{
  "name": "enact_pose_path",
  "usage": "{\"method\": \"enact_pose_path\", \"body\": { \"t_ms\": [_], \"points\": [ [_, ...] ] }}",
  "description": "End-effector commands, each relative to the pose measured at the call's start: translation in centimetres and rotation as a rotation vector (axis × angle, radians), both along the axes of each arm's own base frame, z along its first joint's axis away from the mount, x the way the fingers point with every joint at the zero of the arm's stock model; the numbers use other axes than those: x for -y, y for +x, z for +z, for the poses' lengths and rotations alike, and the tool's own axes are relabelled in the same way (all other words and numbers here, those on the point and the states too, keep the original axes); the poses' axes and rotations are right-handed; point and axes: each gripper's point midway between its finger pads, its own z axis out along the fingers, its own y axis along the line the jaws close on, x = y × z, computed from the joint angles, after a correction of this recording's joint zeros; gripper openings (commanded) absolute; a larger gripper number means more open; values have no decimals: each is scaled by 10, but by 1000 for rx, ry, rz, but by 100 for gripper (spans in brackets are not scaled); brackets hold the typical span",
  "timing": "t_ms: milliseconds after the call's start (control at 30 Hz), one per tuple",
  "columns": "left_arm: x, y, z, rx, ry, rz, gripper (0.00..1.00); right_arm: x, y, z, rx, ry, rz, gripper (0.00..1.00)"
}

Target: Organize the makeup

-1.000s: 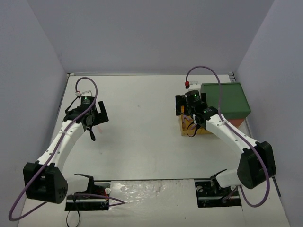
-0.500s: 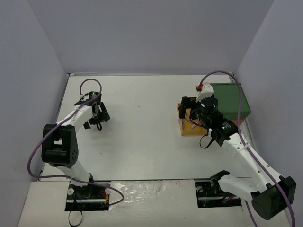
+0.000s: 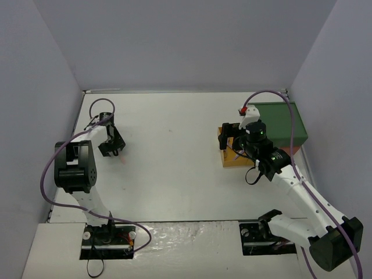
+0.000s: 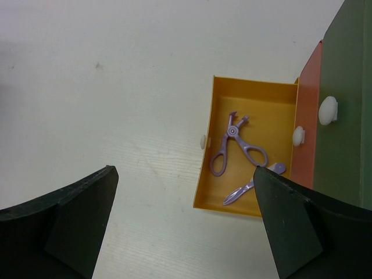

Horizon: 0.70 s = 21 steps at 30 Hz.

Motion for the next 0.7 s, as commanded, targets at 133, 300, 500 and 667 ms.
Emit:
{"method": "enact_pose_path", "body": {
  "t_ms": [133, 300, 500, 667],
  "points": [
    [-3, 13, 1, 2, 9, 21, 35, -5, 4, 19, 68, 40, 11, 100],
    [4, 10, -5, 5, -25, 33, 7, -12, 4, 25, 81, 59, 39, 100],
    [20, 15, 13, 79, -80, 10, 0, -29, 2, 28, 77, 97, 123, 100],
    [63, 23, 58, 236, -200, -65, 0, -65, -10, 36, 83, 150, 280, 100]
  ]
}}
